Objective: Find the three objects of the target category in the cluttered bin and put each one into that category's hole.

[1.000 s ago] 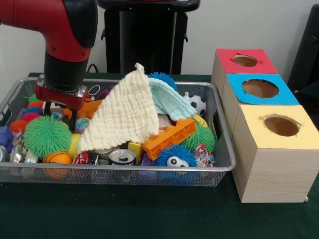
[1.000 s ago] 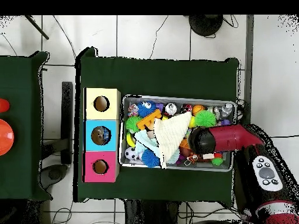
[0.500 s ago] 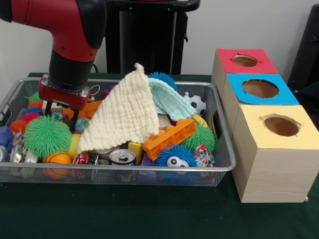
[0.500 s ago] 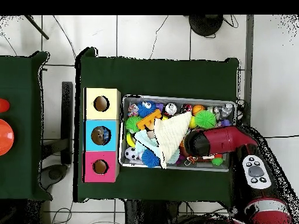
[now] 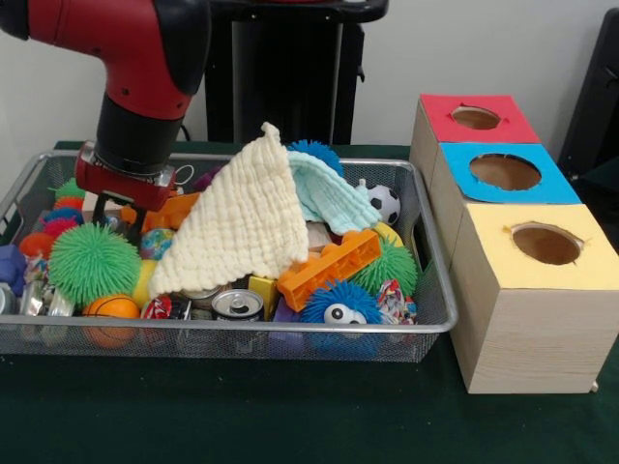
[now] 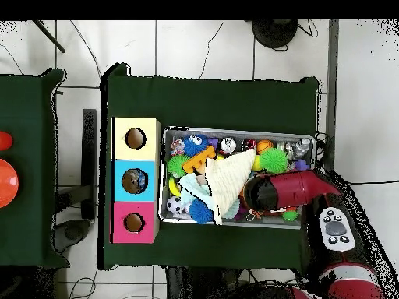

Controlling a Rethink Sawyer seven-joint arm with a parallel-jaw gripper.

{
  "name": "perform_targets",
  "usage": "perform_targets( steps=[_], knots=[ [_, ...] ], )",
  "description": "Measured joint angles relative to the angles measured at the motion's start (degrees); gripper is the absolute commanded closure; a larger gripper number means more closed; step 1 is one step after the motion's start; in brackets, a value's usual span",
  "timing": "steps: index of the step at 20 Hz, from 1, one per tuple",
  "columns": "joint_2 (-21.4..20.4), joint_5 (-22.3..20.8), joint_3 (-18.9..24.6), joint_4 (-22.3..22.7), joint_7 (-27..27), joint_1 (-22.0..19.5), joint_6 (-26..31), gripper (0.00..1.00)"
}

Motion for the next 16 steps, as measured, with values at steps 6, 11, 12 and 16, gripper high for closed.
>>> perform_targets(
  steps=[6, 11, 12, 16],
  knots=[
    [0.4, 1.6, -1.6, 0.0, 0.0, 1.1, 0.0, 1.00],
    [0.2, 4.1, -2.0, 0.2, 0.0, 1.3, 0.0, 1.00],
    [0.1, 4.5, -2.1, 0.3, 0.0, 1.3, 0.1, 1.00],
    [-0.5, 6.3, -2.4, 0.8, 0.0, 1.9, 0.5, 1.00]
  ],
)
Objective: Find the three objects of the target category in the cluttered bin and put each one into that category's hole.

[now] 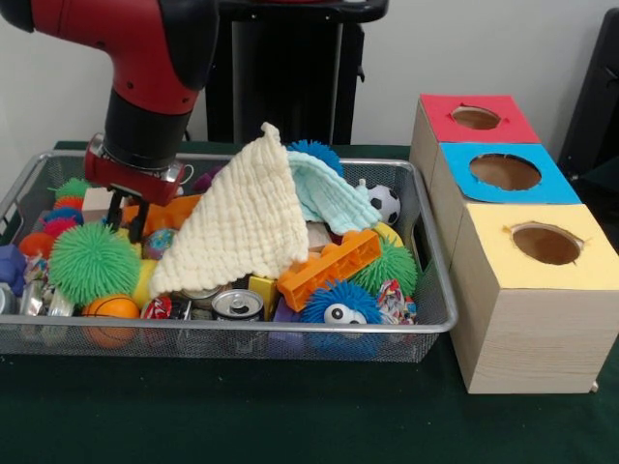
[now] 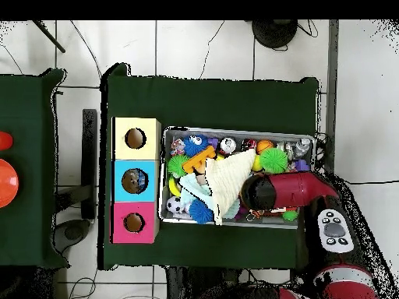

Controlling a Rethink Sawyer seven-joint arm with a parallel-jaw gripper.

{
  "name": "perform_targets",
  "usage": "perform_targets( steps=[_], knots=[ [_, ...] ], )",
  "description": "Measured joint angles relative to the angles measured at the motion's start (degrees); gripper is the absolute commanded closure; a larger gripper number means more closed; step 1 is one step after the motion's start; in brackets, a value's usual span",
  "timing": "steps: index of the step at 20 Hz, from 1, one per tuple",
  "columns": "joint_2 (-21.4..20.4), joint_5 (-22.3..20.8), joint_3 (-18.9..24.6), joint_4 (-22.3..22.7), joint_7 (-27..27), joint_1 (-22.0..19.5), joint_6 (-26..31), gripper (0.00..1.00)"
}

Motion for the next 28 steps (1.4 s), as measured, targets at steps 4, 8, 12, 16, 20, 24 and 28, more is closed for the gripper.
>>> perform_targets(
  steps=[4, 8, 12, 16, 20, 24, 28],
  knots=[
    [-0.9, 1.5, -0.4, 0.8, 0.0, 0.7, 0.4, 1.00],
    [-2.0, 2.9, -0.9, 1.2, 0.0, 1.4, 2.1, 1.00],
    [-3.2, 4.2, -1.3, 1.2, 0.0, 2.0, 4.5, 1.00],
    [-3.9, 4.4, -1.5, 1.2, 0.0, 2.3, 5.4, 1.00],
    [-4.5, 4.3, -1.8, 1.3, 0.0, 2.5, 5.4, 1.00],
    [-5.5, 4.8, -1.8, 1.9, 0.0, 2.5, 5.4, 1.00],
    [-7.8, 7.9, -1.4, 4.4, 0.0, 2.3, 5.8, 1.00]
  ],
)
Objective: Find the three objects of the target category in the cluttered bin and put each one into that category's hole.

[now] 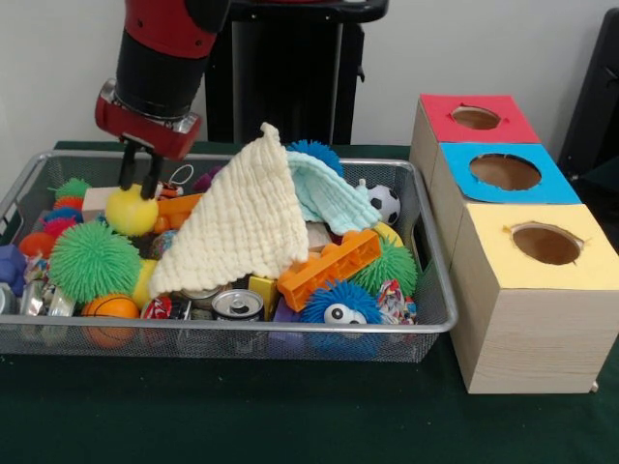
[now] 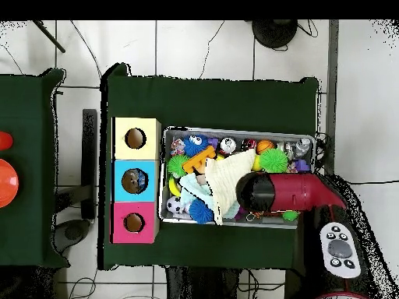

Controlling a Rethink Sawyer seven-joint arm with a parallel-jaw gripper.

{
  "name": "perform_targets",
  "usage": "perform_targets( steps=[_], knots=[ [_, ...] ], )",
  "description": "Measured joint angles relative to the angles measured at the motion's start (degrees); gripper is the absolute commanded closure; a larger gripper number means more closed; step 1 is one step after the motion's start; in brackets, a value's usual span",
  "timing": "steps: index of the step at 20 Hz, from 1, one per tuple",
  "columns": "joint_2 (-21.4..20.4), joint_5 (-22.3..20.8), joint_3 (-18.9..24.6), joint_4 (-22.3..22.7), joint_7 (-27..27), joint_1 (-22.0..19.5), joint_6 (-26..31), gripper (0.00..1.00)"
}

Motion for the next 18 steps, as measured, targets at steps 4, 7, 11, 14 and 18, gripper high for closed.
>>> perform_targets(
  steps=[4, 7, 11, 14, 18],
  knots=[
    [-1.4, 3.0, 0.6, 1.9, 0.0, -0.3, 1.4, 1.00],
    [-2.4, 5.6, 1.6, 3.4, 0.0, -0.8, 2.9, 1.00],
    [-3.6, 9.2, 4.0, 5.6, 0.0, -2.3, 4.0, 1.00],
    [-4.3, 11.3, 6.0, 7.0, 0.0, -3.6, 4.0, 1.00],
    [-4.8, 11.8, 7.6, 8.0, 0.0, -4.5, 4.0, 1.00]
  ],
)
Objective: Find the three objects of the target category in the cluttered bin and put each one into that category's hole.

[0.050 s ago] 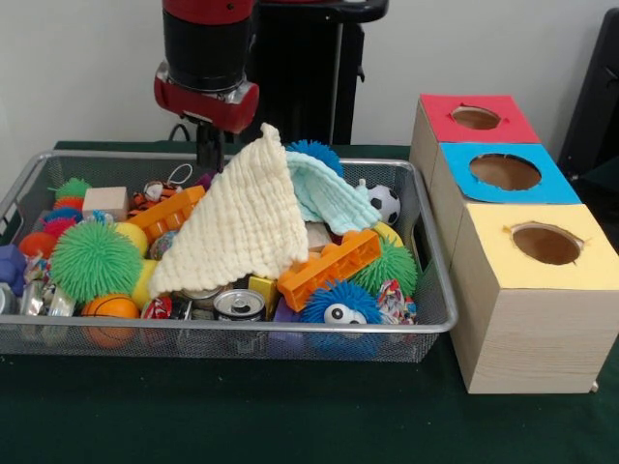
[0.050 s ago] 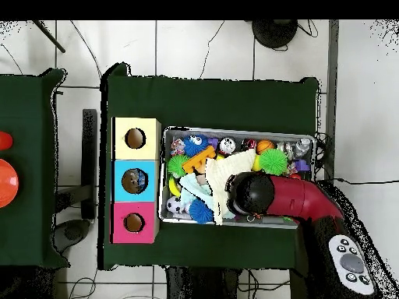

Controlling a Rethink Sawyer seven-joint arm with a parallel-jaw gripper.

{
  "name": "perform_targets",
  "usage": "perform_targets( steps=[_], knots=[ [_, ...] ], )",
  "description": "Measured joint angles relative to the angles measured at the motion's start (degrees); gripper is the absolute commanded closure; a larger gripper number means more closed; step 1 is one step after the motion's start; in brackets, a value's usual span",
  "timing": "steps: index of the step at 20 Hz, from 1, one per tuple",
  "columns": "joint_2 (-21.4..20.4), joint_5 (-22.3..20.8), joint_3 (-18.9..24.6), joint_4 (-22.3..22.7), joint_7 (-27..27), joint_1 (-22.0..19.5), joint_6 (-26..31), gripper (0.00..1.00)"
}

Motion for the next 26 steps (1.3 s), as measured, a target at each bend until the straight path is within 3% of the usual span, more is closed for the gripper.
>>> perform_targets(
  steps=[7, 8, 16, 26],
  knots=[
    [-0.1, -1.6, 0.1, 0.1, 0.0, 0.5, -1.3, 1.00],
    [0.0, -3.8, -0.5, 0.0, 0.0, 1.1, -2.3, 0.00],
    [0.7, -7.9, -2.1, -1.3, 0.0, 1.8, -2.8, 0.00],
    [5.7, -12.5, -5.2, -4.6, 0.0, 1.3, -5.7, 0.00]
  ],
)
